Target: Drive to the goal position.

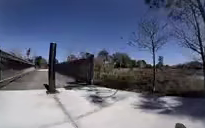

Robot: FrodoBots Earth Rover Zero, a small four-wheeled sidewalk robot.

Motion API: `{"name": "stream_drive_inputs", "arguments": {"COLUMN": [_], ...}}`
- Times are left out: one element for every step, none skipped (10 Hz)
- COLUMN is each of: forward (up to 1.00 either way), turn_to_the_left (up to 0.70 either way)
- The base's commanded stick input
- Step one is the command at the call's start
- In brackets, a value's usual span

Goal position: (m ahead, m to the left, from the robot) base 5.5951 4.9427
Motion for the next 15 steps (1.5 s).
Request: {"name": "stream_drive_inputs", "arguments": {"forward": [0.85, 0.85, 0.85, 0.85, 0.73, 0.39, 0.05, 0.0, 0.0, 0.0, 0.0, 0.0, 0.46, 0.83, 0.85], "turn_to_the_left": [0.15, 0.04, 0.0, 0.0, 0.0, 0.0, 0.0, 0.0, 0.0, 0.0, 0.0, 0.0, 0.0, 0.0, 0.08]}}
